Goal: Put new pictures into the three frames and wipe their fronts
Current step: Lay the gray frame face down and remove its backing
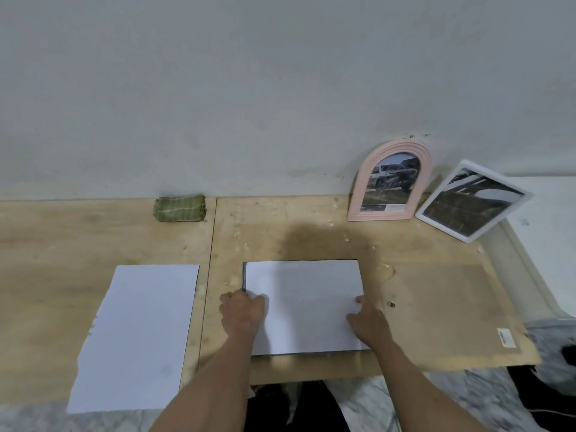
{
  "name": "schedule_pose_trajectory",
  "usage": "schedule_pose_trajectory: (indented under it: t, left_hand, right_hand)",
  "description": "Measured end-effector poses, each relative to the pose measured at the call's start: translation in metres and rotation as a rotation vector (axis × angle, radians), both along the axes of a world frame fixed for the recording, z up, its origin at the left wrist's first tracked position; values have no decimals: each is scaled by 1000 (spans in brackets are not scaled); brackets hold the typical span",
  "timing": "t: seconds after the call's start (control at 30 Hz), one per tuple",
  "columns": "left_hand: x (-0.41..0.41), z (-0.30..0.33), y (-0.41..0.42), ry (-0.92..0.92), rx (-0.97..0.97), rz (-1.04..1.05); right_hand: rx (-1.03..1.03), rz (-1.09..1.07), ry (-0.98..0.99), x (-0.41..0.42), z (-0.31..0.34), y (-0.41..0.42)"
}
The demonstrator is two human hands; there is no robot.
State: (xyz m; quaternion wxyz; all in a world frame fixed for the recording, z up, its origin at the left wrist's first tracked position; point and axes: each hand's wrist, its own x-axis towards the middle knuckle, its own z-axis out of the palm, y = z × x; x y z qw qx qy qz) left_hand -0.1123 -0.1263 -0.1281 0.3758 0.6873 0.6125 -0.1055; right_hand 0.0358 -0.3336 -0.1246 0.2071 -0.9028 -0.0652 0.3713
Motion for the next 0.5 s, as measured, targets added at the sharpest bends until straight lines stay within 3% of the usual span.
schedule_pose_trajectory:
  t: [0.2,0.33,0.5]
  left_hand:
    - [9,5,-10,28,-58,117]
    - [5,-8,2,-158,-156,306]
    - [-8,2,6,-300,-100,389]
  right_hand:
    - [18,21,18,-4,-1,0]
    - [33,19,17,-4,-1,-2]
    - [43,33,-6,-6,-3,-4]
